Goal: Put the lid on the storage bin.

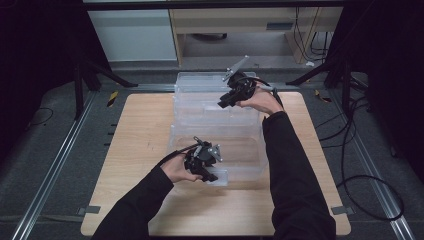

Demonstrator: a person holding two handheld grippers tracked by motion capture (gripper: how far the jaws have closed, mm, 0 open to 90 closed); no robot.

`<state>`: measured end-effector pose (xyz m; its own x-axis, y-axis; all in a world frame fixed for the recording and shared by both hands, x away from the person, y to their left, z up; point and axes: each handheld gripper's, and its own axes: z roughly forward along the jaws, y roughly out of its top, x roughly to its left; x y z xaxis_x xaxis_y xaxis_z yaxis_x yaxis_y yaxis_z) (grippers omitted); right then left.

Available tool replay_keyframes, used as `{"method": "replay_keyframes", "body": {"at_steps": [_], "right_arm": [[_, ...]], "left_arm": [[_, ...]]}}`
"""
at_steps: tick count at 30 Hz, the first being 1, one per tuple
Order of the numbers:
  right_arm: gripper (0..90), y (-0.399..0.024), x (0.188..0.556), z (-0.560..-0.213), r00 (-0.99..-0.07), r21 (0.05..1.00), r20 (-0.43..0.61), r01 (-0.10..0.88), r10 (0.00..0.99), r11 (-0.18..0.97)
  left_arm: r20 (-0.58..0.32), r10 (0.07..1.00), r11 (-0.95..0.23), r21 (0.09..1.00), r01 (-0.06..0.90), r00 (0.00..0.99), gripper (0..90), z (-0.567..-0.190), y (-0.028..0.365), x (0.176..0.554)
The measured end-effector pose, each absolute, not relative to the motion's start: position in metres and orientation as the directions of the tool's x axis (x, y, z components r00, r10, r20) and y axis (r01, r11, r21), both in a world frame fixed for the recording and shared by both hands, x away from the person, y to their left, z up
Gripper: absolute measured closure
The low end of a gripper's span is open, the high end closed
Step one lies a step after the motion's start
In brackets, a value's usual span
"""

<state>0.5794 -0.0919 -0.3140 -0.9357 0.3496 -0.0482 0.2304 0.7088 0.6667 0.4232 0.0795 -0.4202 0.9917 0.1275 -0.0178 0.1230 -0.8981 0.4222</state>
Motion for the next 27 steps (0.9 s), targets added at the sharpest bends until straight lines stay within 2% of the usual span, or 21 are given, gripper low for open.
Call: {"method": "replay_keyframes", "body": {"at_steps": [4, 11, 16, 27], "right_arm": [[78.4, -0.084, 0.582, -0.313, -0.945, 0.615, -0.028, 0.241, 0.326, 0.751], [79.8, -0.081, 0.583, -0.309, -0.942, 0.573, -0.019, 0.263, 0.334, 0.776], [83.1, -0.073, 0.584, -0.305, -0.952, 0.529, -0.038, 0.24, 0.305, 0.814], [85.6, -0.072, 0.581, -0.303, -0.955, 0.52, -0.033, 0.236, 0.295, 0.821]], "left_arm": [[-0.017, 0.132, -0.898, 0.421, 0.127, 0.991, 64.4, -0.42, 0.079, 0.423], [-0.015, 0.13, -0.898, 0.422, 0.125, 0.991, 64.4, -0.42, 0.079, 0.423], [-0.019, 0.136, -0.897, 0.422, 0.131, 0.991, 64.4, -0.421, 0.079, 0.423], [-0.031, 0.156, -0.894, 0.421, 0.154, 0.987, 64.6, -0.421, 0.078, 0.423]]}}
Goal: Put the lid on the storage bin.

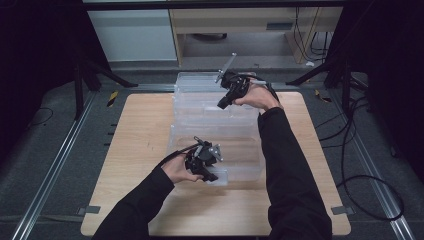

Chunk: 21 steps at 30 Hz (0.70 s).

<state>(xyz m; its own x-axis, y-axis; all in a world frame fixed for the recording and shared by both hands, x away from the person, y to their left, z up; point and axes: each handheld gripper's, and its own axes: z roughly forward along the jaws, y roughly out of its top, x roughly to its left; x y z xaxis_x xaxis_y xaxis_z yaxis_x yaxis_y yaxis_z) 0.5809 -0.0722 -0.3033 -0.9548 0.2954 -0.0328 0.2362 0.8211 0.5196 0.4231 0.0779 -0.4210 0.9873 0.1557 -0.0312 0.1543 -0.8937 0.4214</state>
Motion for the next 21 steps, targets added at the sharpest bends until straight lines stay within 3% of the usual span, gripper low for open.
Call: {"method": "replay_keyframes", "body": {"at_steps": [21], "right_arm": [[87.5, -0.067, 0.553, -0.29, -0.974, 0.496, -0.038, 0.175, 0.223, 0.85]], "left_arm": [[-0.047, 0.161, -0.89, 0.424, 0.166, 0.986, 65.4, -0.422, 0.077, 0.424]]}}
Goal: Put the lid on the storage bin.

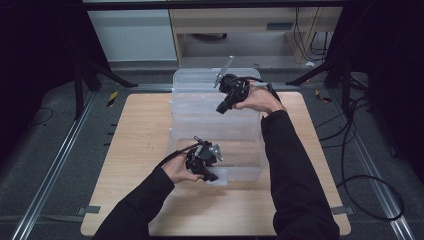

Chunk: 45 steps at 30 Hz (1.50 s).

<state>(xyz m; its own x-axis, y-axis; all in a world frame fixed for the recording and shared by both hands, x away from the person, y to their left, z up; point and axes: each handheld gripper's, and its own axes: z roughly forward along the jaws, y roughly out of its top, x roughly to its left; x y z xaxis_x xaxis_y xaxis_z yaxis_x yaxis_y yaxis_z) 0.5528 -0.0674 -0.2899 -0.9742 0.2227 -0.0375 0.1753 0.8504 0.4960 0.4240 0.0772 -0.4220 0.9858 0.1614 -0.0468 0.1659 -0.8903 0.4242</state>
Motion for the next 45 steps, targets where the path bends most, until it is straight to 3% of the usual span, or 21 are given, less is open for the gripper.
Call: {"method": "replay_keyframes", "body": {"at_steps": [45], "right_arm": [[89.1, -0.069, 0.487, -0.3, -0.983, 0.5, -0.049, 0.131, 0.18, 0.856]], "left_arm": [[-0.028, 0.135, -0.899, 0.418, 0.134, 0.99, 65.2, -0.421, 0.078, 0.424]]}}
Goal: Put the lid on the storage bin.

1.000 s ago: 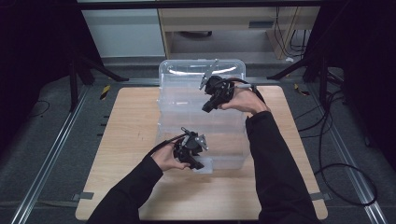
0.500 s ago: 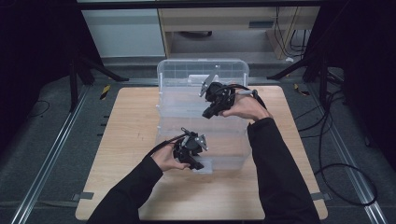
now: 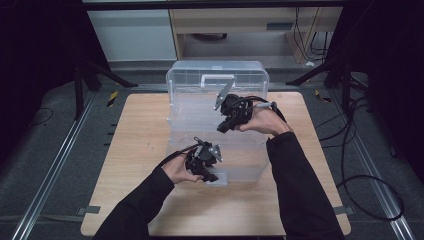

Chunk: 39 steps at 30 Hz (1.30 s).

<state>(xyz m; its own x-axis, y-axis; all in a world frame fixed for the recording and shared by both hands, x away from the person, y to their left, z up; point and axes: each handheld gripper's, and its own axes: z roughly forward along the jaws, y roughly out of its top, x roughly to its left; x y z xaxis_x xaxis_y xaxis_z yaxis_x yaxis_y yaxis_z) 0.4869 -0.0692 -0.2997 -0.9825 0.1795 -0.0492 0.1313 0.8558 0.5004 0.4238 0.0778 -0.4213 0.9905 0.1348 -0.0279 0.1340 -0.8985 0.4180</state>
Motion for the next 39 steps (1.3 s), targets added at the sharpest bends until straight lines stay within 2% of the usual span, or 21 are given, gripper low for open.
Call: {"method": "replay_keyframes", "body": {"at_steps": [28, 39], "right_arm": [[88.9, -0.072, 0.468, -0.312, -0.983, 0.518, -0.065, 0.114, 0.172, 0.848], [88.6, -0.076, 0.466, -0.317, -0.984, 0.543, -0.048, 0.121, 0.174, 0.831]], "left_arm": [[-0.005, 0.155, -0.891, 0.432, 0.142, 0.988, 61.5, -0.42, 0.078, 0.418], [0.01, 0.17, -0.859, 0.491, 0.143, 0.985, 59.9, -0.394, 0.091, 0.412]]}}
